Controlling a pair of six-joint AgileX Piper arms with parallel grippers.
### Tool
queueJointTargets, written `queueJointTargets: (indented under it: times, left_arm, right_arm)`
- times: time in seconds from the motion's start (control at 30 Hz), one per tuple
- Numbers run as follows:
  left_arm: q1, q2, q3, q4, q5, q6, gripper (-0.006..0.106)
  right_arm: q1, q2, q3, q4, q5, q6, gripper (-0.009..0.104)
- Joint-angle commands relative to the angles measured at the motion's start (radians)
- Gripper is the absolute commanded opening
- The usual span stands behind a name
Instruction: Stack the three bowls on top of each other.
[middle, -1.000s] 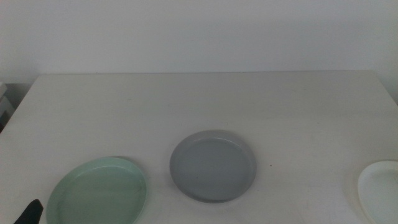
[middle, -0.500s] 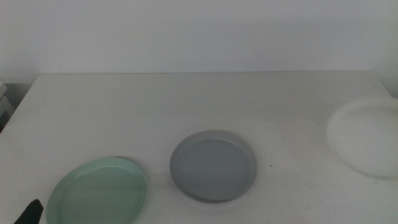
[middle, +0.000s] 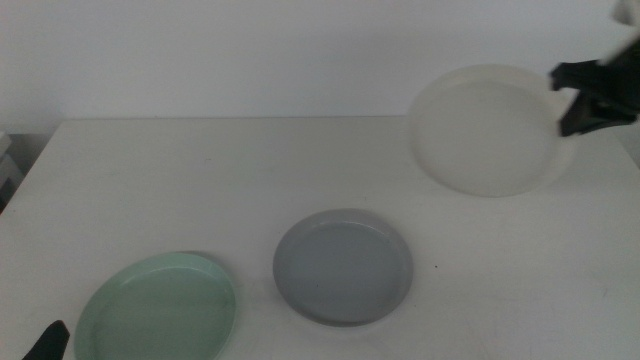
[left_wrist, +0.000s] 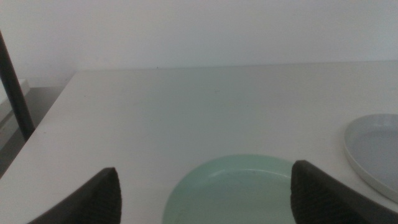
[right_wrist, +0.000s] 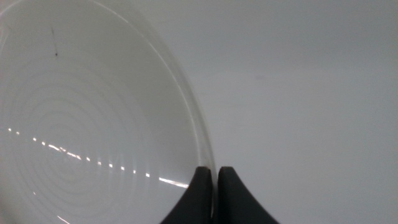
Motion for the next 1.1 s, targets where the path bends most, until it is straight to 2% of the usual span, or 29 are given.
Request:
queueJointTargets:
  times: [0.0, 0.67, 0.93, 1.07]
  left_arm:
    - [0.002, -0.014, -0.005, -0.011, -0.076, -0.006, 0.105]
    - [0.002, -0.014, -0.005, -0.011, -0.076, -0.006, 0.105]
    - [0.002, -0.014, -0.005, -0.011, -0.076, -0.006, 0.105]
    - [0.002, -0.014, -0.005, -0.011, -0.076, -0.006, 0.105]
  right_arm:
    - [0.046, -0.004, -0.067, 0.009, -0.007, 0.030, -0.001]
    - [0.384, 0.260, -0.093, 0.012, -0.038, 0.047, -0.001]
    - [0.407, 0.304, -0.093, 0.000, -0.045, 0.046, 0.000]
    - [0.407, 0.304, -0.093, -0.010, -0.045, 0.046, 0.011]
